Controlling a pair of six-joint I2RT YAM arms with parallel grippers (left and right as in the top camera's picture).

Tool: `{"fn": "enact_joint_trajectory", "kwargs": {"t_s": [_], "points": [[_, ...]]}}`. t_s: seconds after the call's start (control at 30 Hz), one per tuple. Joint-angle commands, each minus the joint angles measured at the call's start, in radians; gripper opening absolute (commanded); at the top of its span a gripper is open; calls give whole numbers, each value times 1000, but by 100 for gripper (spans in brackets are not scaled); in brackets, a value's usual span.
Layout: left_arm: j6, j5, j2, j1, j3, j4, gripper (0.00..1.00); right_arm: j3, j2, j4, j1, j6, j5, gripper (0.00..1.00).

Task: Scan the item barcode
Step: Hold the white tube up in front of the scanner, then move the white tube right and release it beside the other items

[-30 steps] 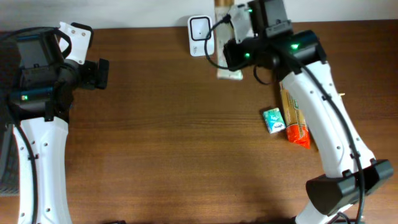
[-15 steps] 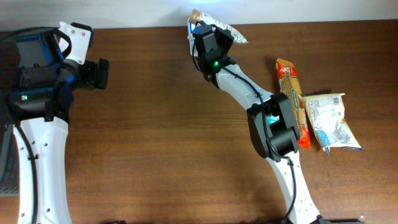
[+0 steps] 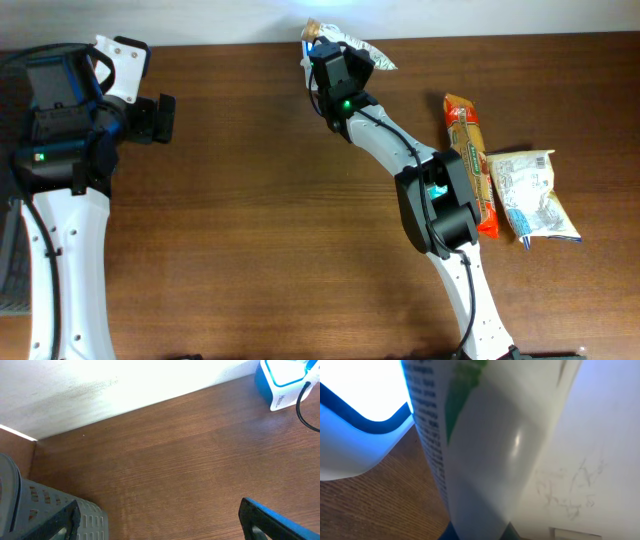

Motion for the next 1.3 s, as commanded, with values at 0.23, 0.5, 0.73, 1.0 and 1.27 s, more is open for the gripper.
{"fn": "enact_joint_trajectory", "kwargs": {"t_s": [0.23,0.5,0.73,1.0,1.27], "points": [[8,10,-11,3,9,2,99,29,-244,-335,6,240,-167,4],[9,10,-11,3,9,2,99,24,-582,-1209,-30,918,-703,4],[8,10,-11,3,9,2,99,-344,-533,-1392,-112,1032,-785,4],[8,10,-11,3,9,2,99,-554,-533,-1200,-340,1070,-773,57],[9,10,-11,3,9,2,99,-9,-584,-1469,-322,1006,-831,70]]}}
